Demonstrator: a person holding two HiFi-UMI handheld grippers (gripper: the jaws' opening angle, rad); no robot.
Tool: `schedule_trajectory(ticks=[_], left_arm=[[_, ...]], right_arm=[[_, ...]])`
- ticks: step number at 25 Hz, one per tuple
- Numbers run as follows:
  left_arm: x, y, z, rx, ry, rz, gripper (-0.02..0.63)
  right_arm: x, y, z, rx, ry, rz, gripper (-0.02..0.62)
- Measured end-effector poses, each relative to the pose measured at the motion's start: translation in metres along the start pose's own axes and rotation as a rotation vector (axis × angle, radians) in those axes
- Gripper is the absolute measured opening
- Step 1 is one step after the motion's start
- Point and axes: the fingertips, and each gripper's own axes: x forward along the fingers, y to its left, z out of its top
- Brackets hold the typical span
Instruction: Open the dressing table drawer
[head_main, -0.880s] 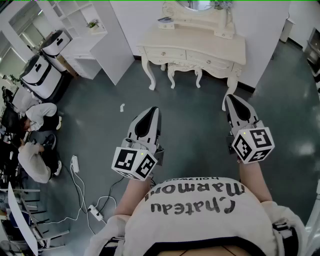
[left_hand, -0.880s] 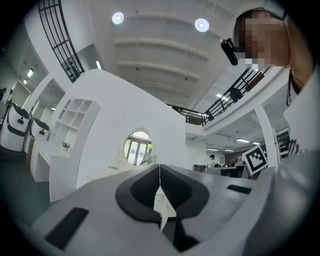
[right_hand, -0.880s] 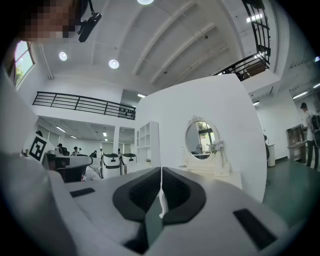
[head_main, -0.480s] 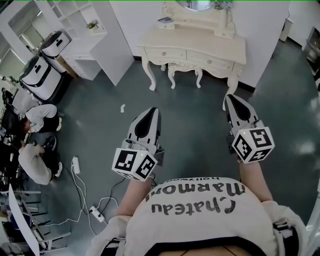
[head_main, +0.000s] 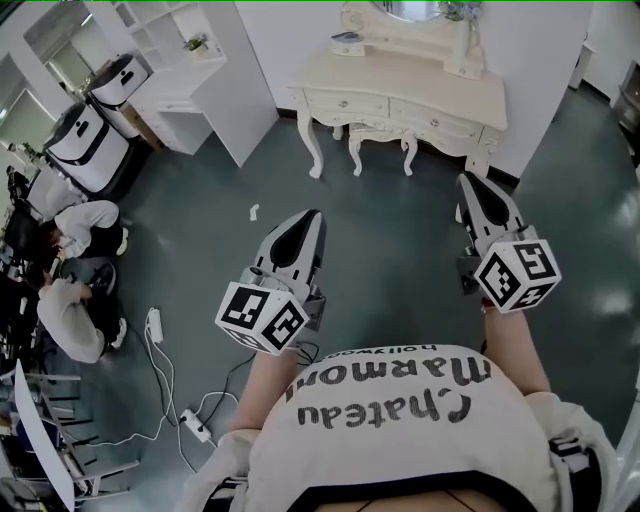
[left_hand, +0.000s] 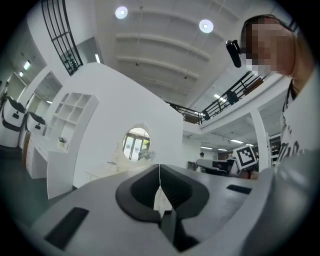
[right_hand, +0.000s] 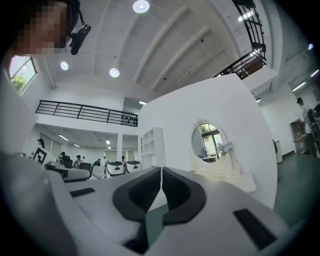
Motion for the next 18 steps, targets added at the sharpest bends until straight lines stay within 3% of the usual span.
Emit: schedule_trajectory(ticks=[4, 10, 18], left_arm=[[-0.010, 0.006, -0.022, 0.000, 0.110, -0.028, 0.023], [-0.004, 0.031, -0.035, -0.034, 0.104, -0.014, 0.023], [0.055, 0.064, -0.028, -0.031, 0.052, -0.012, 0.023]], right_arm=[[0.011, 0.024, -0.021, 0.003, 0.072, 0.010, 0.028], [0.030, 0.026, -0.053, -0.010, 0.151, 0.003, 0.028], [0.090, -0.016, -0.054, -0.010, 0.143, 0.000, 0.028]])
